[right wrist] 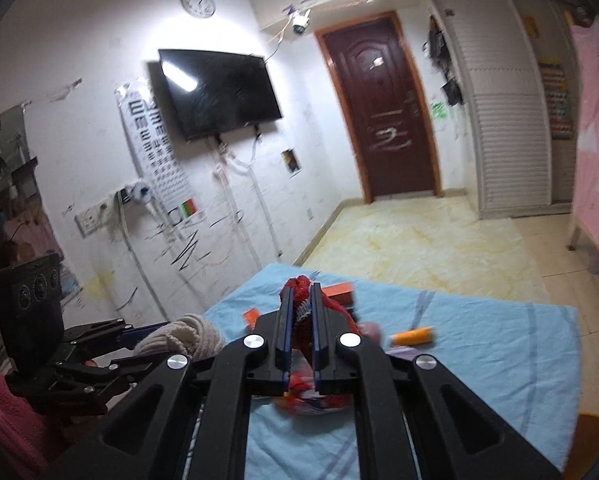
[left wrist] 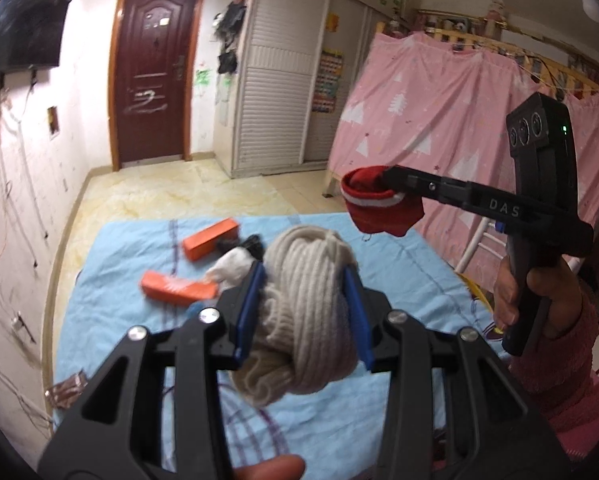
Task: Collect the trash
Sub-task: 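Close the right tool on the red knit item and lift it while the left tool holds the yarn, then carry both held items over the yellow bin and open both tools, then move both open tools back over the clutter on the bedsheet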
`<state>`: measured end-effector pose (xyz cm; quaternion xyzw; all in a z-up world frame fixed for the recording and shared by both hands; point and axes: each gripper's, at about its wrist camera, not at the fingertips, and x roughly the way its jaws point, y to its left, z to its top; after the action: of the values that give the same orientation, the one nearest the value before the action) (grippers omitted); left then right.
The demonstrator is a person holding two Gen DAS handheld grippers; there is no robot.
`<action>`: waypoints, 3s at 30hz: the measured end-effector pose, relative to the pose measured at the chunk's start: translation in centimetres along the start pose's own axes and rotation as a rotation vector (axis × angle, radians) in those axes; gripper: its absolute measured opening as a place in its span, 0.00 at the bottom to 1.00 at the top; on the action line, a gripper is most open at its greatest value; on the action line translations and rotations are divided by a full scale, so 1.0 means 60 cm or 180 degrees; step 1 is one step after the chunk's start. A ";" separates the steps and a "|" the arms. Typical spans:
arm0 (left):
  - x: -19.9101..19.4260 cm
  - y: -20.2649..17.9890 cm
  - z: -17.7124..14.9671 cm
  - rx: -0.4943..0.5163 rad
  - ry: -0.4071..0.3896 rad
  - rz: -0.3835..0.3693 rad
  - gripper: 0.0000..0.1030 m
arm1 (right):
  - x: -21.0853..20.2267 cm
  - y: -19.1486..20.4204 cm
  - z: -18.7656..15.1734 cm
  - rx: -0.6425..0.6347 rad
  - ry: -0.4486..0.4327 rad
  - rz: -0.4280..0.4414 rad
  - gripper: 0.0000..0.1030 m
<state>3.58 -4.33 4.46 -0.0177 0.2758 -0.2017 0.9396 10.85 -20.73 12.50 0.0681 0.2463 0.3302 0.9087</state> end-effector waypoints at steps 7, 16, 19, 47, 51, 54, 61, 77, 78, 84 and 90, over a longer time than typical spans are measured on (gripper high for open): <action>0.056 -0.089 0.041 0.0279 0.0087 -0.0262 0.37 | -0.115 -0.099 -0.028 0.0246 -0.0287 -0.0477 0.01; 0.169 -0.262 0.096 0.0516 0.0340 -0.0811 0.37 | -0.255 -0.261 -0.113 0.0818 -0.0553 -0.1198 0.01; 0.219 -0.339 0.103 0.0586 0.0485 -0.1014 0.37 | -0.295 -0.299 -0.136 0.0975 -0.0691 -0.1337 0.01; 0.291 -0.395 0.111 0.0401 0.0777 -0.1068 0.61 | -0.288 -0.366 -0.184 0.1253 -0.0555 -0.1727 0.83; 0.270 -0.362 0.115 0.0334 0.0730 -0.1043 0.61 | -0.281 -0.349 -0.169 0.1213 -0.0561 -0.1771 0.84; 0.251 -0.330 0.120 0.0279 0.0664 -0.1000 0.62 | -0.263 -0.326 -0.152 0.1111 -0.0522 -0.1745 0.84; 0.211 -0.255 0.135 0.0134 0.0543 -0.0800 0.65 | -0.194 -0.264 -0.104 0.0838 -0.0380 -0.1549 0.84; 0.128 -0.048 0.115 -0.0217 0.0314 -0.0124 0.65 | 0.000 -0.158 -0.064 0.0514 0.0121 -0.1078 0.85; 0.123 -0.035 0.112 -0.0234 0.0307 -0.0059 0.65 | 0.009 -0.156 -0.067 0.0508 0.0154 -0.1054 0.85; 0.102 0.043 0.083 -0.0384 0.0351 0.0282 0.68 | 0.069 -0.139 -0.078 0.0490 0.0399 -0.0896 0.85; 0.094 0.093 0.036 -0.0517 0.0499 0.0499 0.70 | 0.116 -0.126 -0.085 0.0445 0.0600 -0.0813 0.85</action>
<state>11.11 -1.56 2.60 -0.0562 0.3643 -0.1054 0.9236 17.24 -22.37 3.07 0.0681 0.3594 0.1991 0.9092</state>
